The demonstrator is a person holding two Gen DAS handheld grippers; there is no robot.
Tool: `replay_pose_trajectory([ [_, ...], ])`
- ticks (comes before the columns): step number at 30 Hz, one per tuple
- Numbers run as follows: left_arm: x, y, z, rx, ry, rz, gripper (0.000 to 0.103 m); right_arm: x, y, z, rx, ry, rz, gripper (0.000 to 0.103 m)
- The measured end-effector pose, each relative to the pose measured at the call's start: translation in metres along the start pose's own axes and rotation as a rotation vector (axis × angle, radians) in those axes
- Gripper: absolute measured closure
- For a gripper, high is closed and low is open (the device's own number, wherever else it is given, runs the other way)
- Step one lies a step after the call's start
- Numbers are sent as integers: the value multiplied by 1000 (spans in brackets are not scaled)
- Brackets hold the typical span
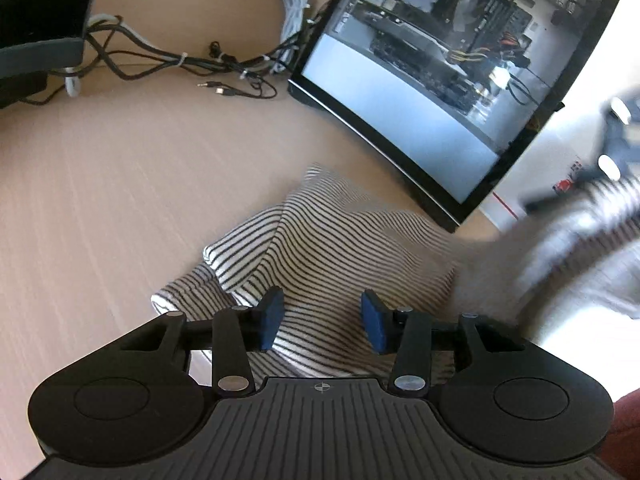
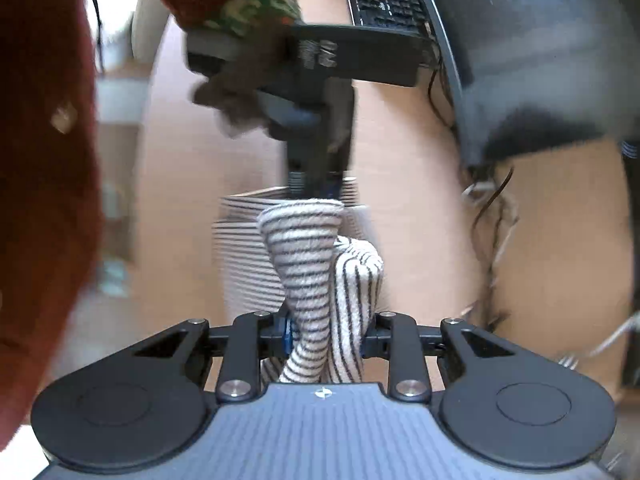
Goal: Fold clothes
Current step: 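Hold the rolled shirt with both grippers and tighten the roll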
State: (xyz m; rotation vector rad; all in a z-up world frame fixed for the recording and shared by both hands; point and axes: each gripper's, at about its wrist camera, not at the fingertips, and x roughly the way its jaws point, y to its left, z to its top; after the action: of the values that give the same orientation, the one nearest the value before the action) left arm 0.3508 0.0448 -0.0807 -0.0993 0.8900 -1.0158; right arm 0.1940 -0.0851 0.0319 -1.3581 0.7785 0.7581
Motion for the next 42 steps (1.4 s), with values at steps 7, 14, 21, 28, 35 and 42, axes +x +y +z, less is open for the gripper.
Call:
replay_pose_trajectory([
  [7, 1, 8, -1, -43, -26, -2, 56, 40, -30, 6, -133, -43, -58, 77],
  [14, 3, 16, 1, -90, -40, -25, 59, 76, -50, 18, -197, -149, -29, 76],
  [21, 7, 13, -2, -89, -46, 29, 72, 120, -65, 16, -221, -220, 73, 76],
  [28, -40, 7, -12, -101, -63, 107, 42, 133, -76, 11, -160, -307, 97, 71],
  [35, -55, -18, 19, 21, -164, 157, 20, 124, -70, 6, -53, -354, 110, 71],
  [42, -30, -33, 30, 119, -154, 193, 38, 120, -72, 0, 16, -363, 85, 66],
])
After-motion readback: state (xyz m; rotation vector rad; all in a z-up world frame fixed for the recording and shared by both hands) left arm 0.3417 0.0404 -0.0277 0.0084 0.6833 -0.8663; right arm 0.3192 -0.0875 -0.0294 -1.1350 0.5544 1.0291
